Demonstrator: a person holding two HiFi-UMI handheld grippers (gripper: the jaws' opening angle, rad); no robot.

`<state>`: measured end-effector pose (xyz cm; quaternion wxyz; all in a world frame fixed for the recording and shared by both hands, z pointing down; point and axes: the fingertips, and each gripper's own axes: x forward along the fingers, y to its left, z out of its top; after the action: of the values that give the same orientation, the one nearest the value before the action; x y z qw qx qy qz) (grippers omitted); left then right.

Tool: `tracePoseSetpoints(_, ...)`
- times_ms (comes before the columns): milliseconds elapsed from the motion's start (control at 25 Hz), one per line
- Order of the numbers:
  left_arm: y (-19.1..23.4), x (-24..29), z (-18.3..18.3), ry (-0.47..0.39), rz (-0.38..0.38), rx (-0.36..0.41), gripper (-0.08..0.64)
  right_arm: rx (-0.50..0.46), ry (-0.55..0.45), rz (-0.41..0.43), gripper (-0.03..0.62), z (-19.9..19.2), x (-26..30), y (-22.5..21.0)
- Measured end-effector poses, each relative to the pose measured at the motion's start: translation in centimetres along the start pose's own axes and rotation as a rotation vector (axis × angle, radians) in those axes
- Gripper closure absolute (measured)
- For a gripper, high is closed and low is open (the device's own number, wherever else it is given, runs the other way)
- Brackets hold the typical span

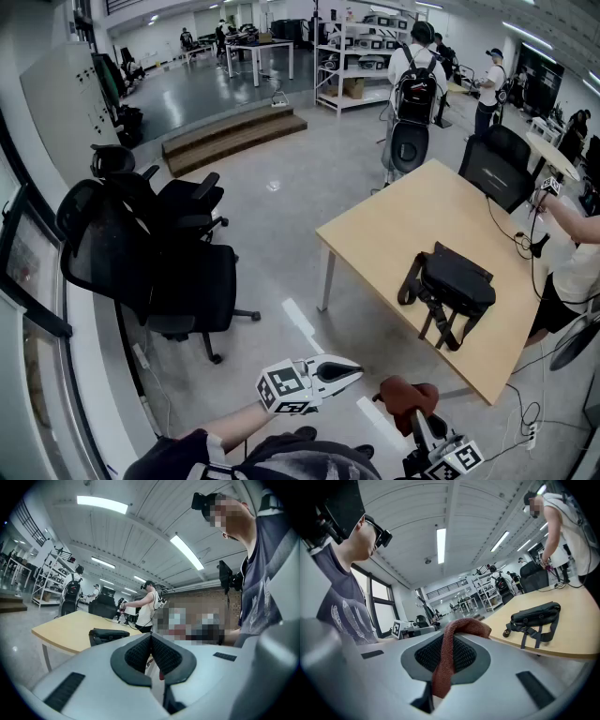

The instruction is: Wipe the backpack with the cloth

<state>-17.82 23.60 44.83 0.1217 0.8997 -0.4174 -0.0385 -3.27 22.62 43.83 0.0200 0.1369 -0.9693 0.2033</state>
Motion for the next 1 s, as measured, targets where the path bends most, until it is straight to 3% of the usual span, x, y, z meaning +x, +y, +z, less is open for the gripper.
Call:
tracePoseSetpoints(240, -3.3, 5.4, -0.7, 0.083, -0.095, 0.012, 0.554, 0.041, -0.061, -0.071, 0.560, 0.4, -5.8, -2.4)
tracePoseSetpoints(600, -8.9, 16.3, 0.5, 0.090, -0.129, 0.066, 0.554, 0.050, -0.111, -0.036, 0.560, 3.5, -13.3, -8.0)
tracePoseSetpoints(800, -9.9, 20.8, 0.4, 0.111, -0.049, 0.091, 0.554, 0.035, -0.030, -0.005, 0.560, 4.2, -15.2, -13.4)
tracePoseSetpoints(1000, -10.2, 24.0, -0.7, 0.148, -0.051, 0.077, 0.554, 0.057, 0.007, -0.087, 0.560, 4.4, -17.4, -17.9)
